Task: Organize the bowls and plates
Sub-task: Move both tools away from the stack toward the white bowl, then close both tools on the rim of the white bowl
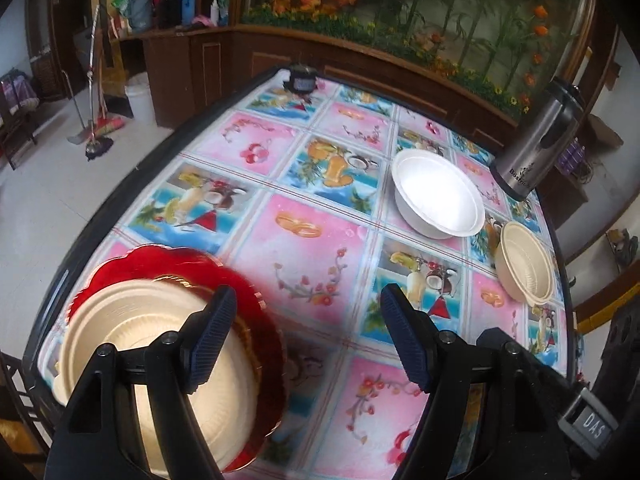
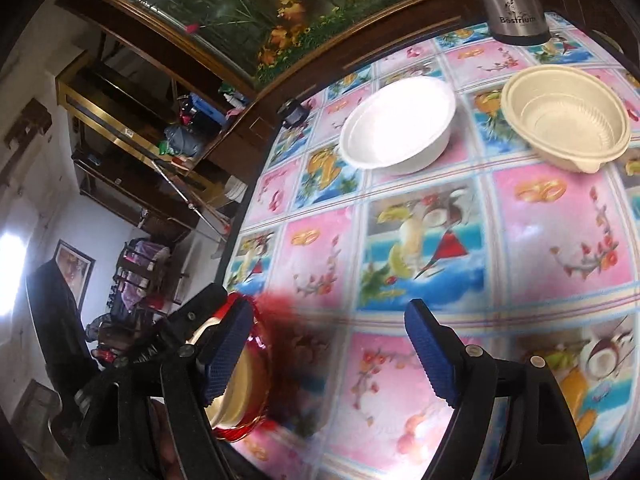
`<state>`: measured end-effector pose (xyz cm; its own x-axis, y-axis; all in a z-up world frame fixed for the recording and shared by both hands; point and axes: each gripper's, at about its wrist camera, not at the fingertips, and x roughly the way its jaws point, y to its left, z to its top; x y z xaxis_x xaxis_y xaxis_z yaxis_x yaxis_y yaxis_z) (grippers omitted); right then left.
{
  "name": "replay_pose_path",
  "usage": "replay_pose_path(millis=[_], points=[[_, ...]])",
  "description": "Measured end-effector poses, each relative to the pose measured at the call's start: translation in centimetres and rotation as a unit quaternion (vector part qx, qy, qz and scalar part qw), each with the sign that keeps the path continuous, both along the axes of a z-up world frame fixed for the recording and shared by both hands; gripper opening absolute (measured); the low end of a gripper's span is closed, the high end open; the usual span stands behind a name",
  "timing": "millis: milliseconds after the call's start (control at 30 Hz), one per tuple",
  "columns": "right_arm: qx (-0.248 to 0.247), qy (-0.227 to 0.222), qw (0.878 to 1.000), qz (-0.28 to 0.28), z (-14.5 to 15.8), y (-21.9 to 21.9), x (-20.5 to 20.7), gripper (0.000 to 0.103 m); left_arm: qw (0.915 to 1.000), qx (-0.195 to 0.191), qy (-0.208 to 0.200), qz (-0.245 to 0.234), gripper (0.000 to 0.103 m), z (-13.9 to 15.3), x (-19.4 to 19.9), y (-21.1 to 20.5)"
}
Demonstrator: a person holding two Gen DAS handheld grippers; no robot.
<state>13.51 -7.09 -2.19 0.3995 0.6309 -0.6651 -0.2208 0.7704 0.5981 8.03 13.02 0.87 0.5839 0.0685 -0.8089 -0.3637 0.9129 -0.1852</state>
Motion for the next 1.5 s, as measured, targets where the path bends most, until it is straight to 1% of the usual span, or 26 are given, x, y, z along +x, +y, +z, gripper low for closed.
replay_pose_path(millis=[100, 167, 333, 400, 567, 700, 800, 933, 1100, 1167, 1233, 1367, 1433, 1500], points=[[0.005, 0.011, 1.000, -0.016, -0.5, -1.0, 1.2, 0.081, 0.9998, -0.004, 0.013, -0.012, 0.074, -0.2, 2.2, -0.4], [0.004, 0.015, 0.999, -0.029, -0.8, -1.7, 2.0, 0.081, 0.9999, -0.004, 0.013, -0.010, 0.074, -0.3, 3.1, -0.6], [-0.002, 0.020, 0.999, -0.040, -1.2, -2.8, 4.0, 0.081, 0.9992, -0.004, 0.034, -0.022, 0.074, -1.0, 5.9, -1.8], [0.000, 0.028, 0.999, -0.044, -1.5, -3.1, 4.9, 0.081, 0.9991, -0.004, 0.034, -0.026, 0.074, -1.0, 6.6, -1.9], [0.009, 0.038, 0.998, -0.056, -1.6, -3.7, 6.6, 0.081, 0.9987, -0.001, 0.046, -0.023, 0.074, -1.5, 8.7, -1.9], [0.013, 0.043, 0.997, -0.063, -1.5, -4.2, 8.1, 0.081, 0.9976, -0.002, 0.066, -0.022, 0.074, -2.4, 11.1, -2.3], [0.010, 0.046, 0.996, -0.070, -1.5, -4.3, 9.5, 0.081, 0.9973, 0.005, 0.071, -0.015, 0.074, -3.0, 12.7, -2.7], [0.015, 0.055, 0.995, -0.083, -2.0, -4.7, 11.5, 0.081, 0.9967, 0.001, 0.080, -0.011, 0.074, -3.7, 14.8, -3.1], [0.014, 0.064, 0.993, -0.098, -2.7, -4.6, 14.2, 0.069, 0.9962, 0.007, 0.086, -0.011, 0.074, -4.6, 16.9, -4.0], [0.015, 0.068, 0.992, -0.102, -3.0, -4.4, 15.1, 0.062, 0.9960, 0.010, 0.088, -0.009, 0.074, -5.0, 17.6, -4.2], [0.008, 0.065, 0.992, -0.106, -3.1, -4.2, 15.9, 0.058, 0.9959, 0.011, 0.090, -0.007, 0.074, -5.4, 18.1, -4.3], [-0.013, 0.066, 0.992, -0.106, -3.6, -3.3, 17.2, 0.044, 0.9950, 0.016, 0.098, -0.002, 0.074, -6.4, 19.0, -4.4], [-0.021, 0.067, 0.992, -0.109, -4.0, -3.1, 17.8, 0.042, 0.9946, 0.014, 0.103, 0.000, 0.074, -6.9, 19.3, -4.3], [-0.027, 0.071, 0.992, -0.105, -4.5, -2.8, 18.2, 0.040, 0.9941, 0.014, 0.107, 0.012, 0.074, -7.3, 19.5, -3.9]])
